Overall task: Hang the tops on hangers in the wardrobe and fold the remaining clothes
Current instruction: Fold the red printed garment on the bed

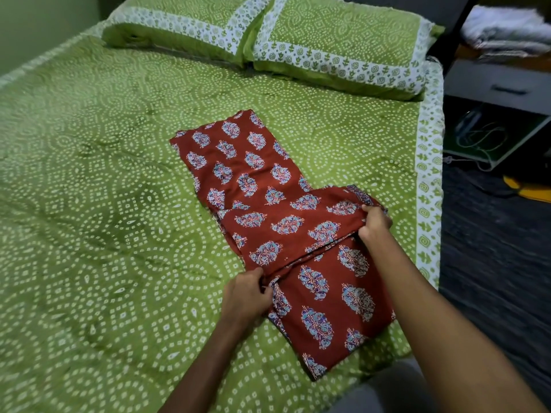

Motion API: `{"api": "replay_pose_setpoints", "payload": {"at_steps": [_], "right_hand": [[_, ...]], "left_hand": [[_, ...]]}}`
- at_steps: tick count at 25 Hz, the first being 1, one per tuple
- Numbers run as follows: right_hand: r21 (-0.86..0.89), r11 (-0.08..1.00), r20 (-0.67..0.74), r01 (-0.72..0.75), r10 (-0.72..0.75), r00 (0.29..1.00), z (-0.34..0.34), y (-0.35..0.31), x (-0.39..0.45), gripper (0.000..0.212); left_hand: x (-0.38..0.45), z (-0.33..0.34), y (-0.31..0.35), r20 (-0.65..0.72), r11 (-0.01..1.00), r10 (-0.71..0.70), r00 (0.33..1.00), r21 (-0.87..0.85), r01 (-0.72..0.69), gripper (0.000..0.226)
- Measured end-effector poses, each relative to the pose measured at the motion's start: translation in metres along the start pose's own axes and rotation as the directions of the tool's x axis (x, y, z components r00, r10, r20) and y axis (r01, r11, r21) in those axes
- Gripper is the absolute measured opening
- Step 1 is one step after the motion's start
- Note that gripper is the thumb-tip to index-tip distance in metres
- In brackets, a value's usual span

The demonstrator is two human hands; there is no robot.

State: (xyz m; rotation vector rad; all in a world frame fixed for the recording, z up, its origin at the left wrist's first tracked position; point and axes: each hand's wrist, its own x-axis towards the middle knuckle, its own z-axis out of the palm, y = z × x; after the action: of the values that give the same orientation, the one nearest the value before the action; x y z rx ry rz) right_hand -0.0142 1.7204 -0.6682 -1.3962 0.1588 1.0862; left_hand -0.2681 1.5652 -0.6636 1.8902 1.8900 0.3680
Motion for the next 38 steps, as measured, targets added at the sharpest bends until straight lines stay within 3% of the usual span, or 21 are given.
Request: {"api": "replay_pose_setpoints", "payload": {"at_steps": [2,4,5,6,7,8,9,10,13,15,17,20,23,27,30,32,33,35,36,37,38], "right_hand": [[-0.031,0.996,0.069,0.089,-0.087,0.994,0.007,0.001,-0.004,0.038],[-0.244,0.893,0.308,0.378,-0.299,0.903,0.013,0.006,-0.020,0.033],[-0.393,0.688,0.531,0.611,-0.373,0.761,0.012,0.012,-0.027,0.038],[-0.461,0.303,0.782,0.834,-0.306,0.544,0.006,0.019,-0.031,0.044],[-0.353,-0.104,0.935,0.930,-0.074,0.347,-0.002,0.027,-0.028,0.049],[-0.186,-0.376,0.951,0.908,0.164,0.263,-0.012,0.032,-0.022,0.052],[-0.078,-0.512,0.921,0.855,0.292,0.259,-0.019,0.035,-0.017,0.053],[-0.035,-0.567,0.911,0.823,0.321,0.260,-0.025,0.036,-0.014,0.055],[0.070,-0.597,0.916,0.799,0.357,0.186,-0.030,0.028,-0.008,0.070],[0.173,-0.598,0.913,0.782,0.395,0.100,-0.031,0.024,-0.009,0.067],[0.207,-0.604,0.918,0.770,0.391,0.060,-0.034,0.023,-0.008,0.063],[0.226,-0.588,0.893,0.777,0.443,0.075,-0.038,0.024,-0.006,0.061],[0.142,-0.635,0.929,0.759,0.351,0.120,-0.039,0.031,-0.014,0.058],[0.101,-0.636,0.891,0.765,0.400,0.215,-0.042,0.038,-0.022,0.076],[-0.054,-0.503,0.929,0.862,0.292,0.229,-0.053,0.021,-0.026,0.073],[-0.254,-0.329,0.935,0.910,0.158,0.319,-0.080,0.001,-0.018,0.051],[-0.292,-0.329,0.922,0.898,0.153,0.356,-0.098,-0.009,-0.012,0.055],[-0.249,-0.483,0.882,0.840,0.244,0.402,-0.130,-0.027,-0.004,0.064],[-0.204,-0.539,0.869,0.817,0.284,0.405,-0.141,-0.035,-0.002,0.065],[-0.147,-0.585,0.870,0.797,0.308,0.386,-0.149,-0.040,-0.004,0.067],[-0.056,-0.624,0.903,0.779,0.301,0.307,-0.153,-0.044,-0.003,0.068]], "left_hand": [[0.011,-0.011,0.013,-0.075,0.999,0.035,0.997,-0.007,-0.036,0.018],[0.024,-0.016,0.025,-0.149,0.992,0.095,0.984,-0.066,-0.106,0.020],[0.028,-0.015,0.028,-0.158,0.987,0.123,0.980,-0.082,-0.138,0.019],[0.030,-0.014,0.029,-0.146,0.983,0.147,0.978,-0.090,-0.161,0.017],[0.029,-0.009,0.027,-0.122,0.980,0.160,0.979,-0.096,-0.172,0.014],[0.027,-0.004,0.024,-0.099,0.978,0.175,0.980,-0.096,-0.185,0.009],[0.024,0.000,0.019,-0.080,0.975,0.192,0.978,-0.097,-0.200,0.005],[0.021,0.004,0.014,-0.064,0.972,0.209,0.976,-0.098,-0.215,0.004],[0.014,0.009,0.004,-0.053,0.970,0.223,0.973,-0.091,-0.227,0.009],[0.010,0.010,0.000,-0.052,0.969,0.224,0.973,-0.099,-0.228,0.015],[0.006,0.009,0.001,-0.044,0.966,0.225,0.973,-0.121,-0.229,0.024],[0.007,0.009,0.003,-0.037,0.968,0.207,0.978,-0.135,-0.210,0.040],[0.004,0.014,0.004,-0.059,0.965,0.211,0.976,-0.149,-0.218,0.053],[-0.002,0.021,0.008,-0.124,0.968,0.213,0.969,-0.107,-0.226,0.045],[-0.009,0.022,0.001,-0.227,0.960,0.256,0.940,-0.056,-0.275,0.039],[-0.020,0.026,-0.011,-0.085,0.914,0.401,0.912,-0.032,-0.405,0.047],[-0.026,0.028,-0.018,0.029,0.889,0.457,0.889,-0.060,-0.454,0.054],[-0.032,0.029,-0.031,0.206,0.867,0.497,0.843,-0.153,-0.474,0.065],[-0.031,0.030,-0.035,0.215,0.851,0.524,0.824,-0.142,-0.505,0.066],[-0.029,0.030,-0.036,0.208,0.830,0.557,0.804,-0.094,-0.550,0.065],[-0.027,0.030,-0.035,0.201,0.799,0.593,0.779,-0.028,-0.601,0.065]]}}
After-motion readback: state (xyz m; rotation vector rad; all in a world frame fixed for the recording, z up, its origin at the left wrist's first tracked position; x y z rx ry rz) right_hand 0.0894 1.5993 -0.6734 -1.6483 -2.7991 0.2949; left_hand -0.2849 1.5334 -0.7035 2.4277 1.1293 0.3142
